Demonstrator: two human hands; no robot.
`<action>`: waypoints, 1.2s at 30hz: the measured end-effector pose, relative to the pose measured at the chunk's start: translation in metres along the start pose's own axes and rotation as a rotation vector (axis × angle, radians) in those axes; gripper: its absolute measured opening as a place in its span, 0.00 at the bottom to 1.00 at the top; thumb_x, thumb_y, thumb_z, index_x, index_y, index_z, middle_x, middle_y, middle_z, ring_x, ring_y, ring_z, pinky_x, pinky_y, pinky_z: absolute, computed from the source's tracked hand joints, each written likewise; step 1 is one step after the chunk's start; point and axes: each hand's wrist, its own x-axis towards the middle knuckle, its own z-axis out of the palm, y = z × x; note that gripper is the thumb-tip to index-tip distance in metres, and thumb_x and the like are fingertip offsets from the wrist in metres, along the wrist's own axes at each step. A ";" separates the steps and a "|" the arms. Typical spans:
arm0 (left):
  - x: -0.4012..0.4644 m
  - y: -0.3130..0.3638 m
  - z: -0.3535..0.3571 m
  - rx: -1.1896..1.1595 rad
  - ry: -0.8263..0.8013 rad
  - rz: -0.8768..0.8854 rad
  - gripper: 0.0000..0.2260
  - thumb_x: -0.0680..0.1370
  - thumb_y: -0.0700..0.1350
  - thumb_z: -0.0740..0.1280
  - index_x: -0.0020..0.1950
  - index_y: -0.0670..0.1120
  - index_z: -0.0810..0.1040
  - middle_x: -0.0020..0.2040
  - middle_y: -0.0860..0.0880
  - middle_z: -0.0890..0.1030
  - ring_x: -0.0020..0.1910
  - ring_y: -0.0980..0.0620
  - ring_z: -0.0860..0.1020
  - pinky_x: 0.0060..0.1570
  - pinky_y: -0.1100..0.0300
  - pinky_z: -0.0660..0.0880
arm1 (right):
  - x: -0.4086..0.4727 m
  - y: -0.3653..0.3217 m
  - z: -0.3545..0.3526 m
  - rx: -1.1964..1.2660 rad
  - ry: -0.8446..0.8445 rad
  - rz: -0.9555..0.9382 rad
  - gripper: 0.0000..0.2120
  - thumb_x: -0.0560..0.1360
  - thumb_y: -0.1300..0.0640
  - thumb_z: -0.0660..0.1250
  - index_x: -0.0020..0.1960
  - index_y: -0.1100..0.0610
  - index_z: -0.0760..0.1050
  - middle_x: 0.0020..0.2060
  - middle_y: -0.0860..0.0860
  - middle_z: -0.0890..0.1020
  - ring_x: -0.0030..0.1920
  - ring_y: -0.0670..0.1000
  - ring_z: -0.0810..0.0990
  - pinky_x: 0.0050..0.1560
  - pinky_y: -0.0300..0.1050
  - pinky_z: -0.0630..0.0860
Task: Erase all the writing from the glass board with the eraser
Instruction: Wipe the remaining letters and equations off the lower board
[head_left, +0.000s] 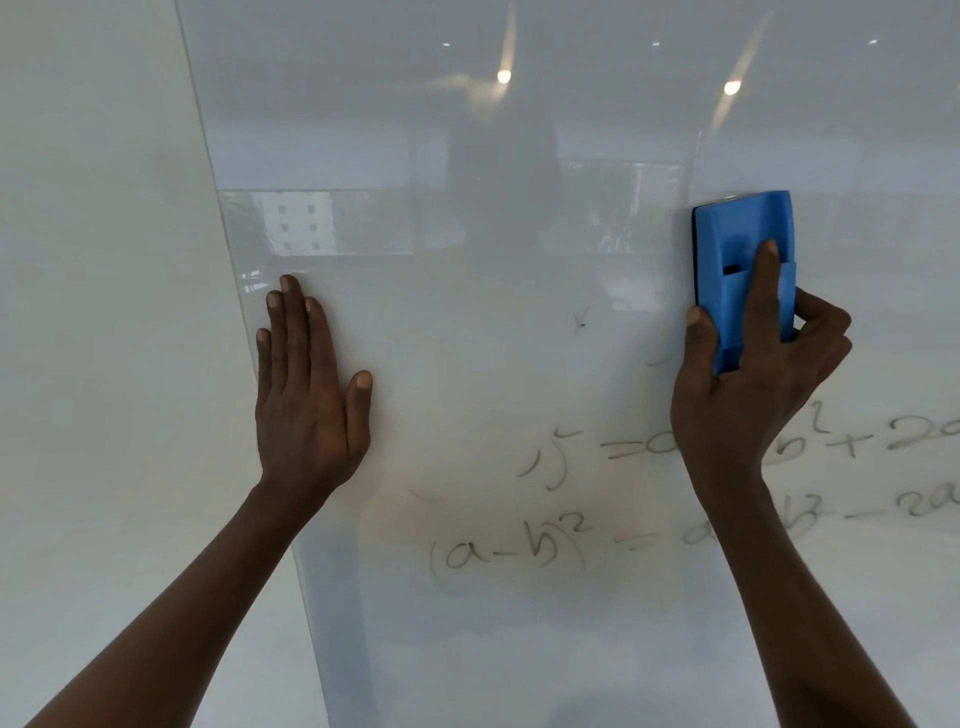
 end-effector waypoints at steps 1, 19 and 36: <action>0.000 -0.001 0.000 0.001 0.005 0.002 0.31 0.85 0.49 0.53 0.81 0.30 0.53 0.82 0.31 0.52 0.83 0.44 0.45 0.83 0.46 0.47 | -0.003 -0.003 0.002 -0.006 -0.004 -0.028 0.25 0.80 0.52 0.65 0.75 0.54 0.66 0.55 0.65 0.72 0.53 0.54 0.65 0.52 0.62 0.74; -0.001 -0.006 0.005 -0.029 0.026 0.009 0.29 0.86 0.47 0.52 0.82 0.33 0.51 0.82 0.32 0.52 0.84 0.46 0.45 0.83 0.47 0.46 | -0.173 -0.046 0.014 0.017 -0.480 -0.498 0.29 0.76 0.55 0.69 0.74 0.45 0.65 0.63 0.57 0.72 0.48 0.55 0.73 0.55 0.49 0.67; -0.061 -0.006 0.007 -0.207 -0.111 0.042 0.27 0.85 0.43 0.51 0.82 0.35 0.50 0.83 0.41 0.48 0.85 0.48 0.43 0.83 0.50 0.44 | -0.242 -0.018 0.005 -0.014 -0.599 -0.876 0.22 0.82 0.57 0.59 0.75 0.47 0.66 0.61 0.59 0.72 0.50 0.57 0.73 0.54 0.53 0.72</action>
